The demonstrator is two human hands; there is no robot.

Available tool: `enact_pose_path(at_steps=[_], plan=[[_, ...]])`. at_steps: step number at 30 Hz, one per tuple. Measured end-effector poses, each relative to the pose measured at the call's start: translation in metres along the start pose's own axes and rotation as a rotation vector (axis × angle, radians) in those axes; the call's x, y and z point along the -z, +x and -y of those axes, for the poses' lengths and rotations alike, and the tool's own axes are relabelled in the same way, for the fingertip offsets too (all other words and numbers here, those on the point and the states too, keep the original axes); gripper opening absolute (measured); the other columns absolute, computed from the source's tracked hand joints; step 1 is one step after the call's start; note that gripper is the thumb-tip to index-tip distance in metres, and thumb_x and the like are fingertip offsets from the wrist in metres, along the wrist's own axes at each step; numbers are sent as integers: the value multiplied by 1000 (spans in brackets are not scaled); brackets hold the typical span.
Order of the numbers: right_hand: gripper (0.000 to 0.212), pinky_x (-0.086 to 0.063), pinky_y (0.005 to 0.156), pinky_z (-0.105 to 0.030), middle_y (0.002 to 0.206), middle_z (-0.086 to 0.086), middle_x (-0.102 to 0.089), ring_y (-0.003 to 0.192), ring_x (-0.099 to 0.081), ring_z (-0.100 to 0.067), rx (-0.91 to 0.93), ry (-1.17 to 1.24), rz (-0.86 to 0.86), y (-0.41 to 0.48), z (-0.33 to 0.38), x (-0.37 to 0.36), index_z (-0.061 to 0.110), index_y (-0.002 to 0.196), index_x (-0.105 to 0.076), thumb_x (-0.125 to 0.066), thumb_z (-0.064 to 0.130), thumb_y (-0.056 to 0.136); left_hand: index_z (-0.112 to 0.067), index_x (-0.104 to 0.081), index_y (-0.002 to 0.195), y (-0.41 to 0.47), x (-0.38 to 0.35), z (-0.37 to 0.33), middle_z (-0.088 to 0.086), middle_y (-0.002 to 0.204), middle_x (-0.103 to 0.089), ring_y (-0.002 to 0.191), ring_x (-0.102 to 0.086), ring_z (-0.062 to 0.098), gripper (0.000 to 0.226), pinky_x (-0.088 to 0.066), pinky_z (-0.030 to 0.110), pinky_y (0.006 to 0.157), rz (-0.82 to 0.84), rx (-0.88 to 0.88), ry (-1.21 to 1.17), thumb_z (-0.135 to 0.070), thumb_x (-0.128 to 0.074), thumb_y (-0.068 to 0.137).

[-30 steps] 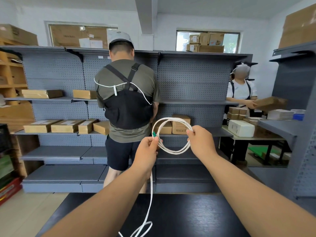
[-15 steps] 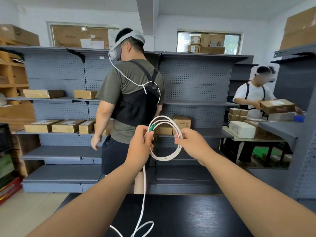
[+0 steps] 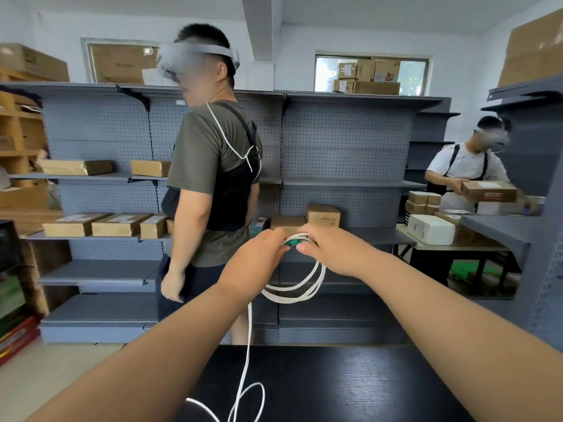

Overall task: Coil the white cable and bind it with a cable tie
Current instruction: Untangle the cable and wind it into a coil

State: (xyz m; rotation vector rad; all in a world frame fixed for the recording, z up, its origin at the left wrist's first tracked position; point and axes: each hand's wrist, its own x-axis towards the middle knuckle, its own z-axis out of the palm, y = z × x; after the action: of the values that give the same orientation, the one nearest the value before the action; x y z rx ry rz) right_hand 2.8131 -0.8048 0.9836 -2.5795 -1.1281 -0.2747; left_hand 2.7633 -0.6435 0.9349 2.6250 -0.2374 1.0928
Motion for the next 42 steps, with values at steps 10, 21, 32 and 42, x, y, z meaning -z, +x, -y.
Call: enact_pose_path(at_steps=[10, 21, 32, 42], plan=[[29, -36, 60, -35, 81, -8, -55, 71, -49, -25, 27, -191, 0, -2, -1, -15, 12, 103, -47, -31, 36, 100, -10, -53, 108, 0, -5, 3, 9, 101, -56, 86, -55, 26, 21, -40, 37, 72, 81, -101, 101, -25, -44, 97], [15, -28, 48, -27, 66, 0, -47, 56, -42, -11, -205, 165, -207, 1, -10, -14, 16, 88, -47, -35, 21, 96, -30, -52, 88, -8, -5, 5, -9, 76, -64, 58, -56, -1, 7, -46, 18, 61, 71, 302, -496, -26, -51, 94], [25, -39, 58, -28, 87, 1, -64, 70, -53, -14, -114, 141, -175, -11, -22, -16, 16, 106, -51, -31, 30, 100, -25, -42, 83, -7, 2, -5, -6, 58, -48, 50, -50, 12, 16, -38, 26, 49, -28, 274, -226, -28, -37, 98], [29, -38, 60, -37, 89, -8, -57, 74, -51, -27, 3, -222, -51, -9, -7, -16, 13, 113, -41, -35, 37, 98, -16, -43, 99, 5, 2, -6, -2, 82, -37, 68, -51, 29, 10, -38, 39, 56, 135, -27, 155, -25, -39, 99]])
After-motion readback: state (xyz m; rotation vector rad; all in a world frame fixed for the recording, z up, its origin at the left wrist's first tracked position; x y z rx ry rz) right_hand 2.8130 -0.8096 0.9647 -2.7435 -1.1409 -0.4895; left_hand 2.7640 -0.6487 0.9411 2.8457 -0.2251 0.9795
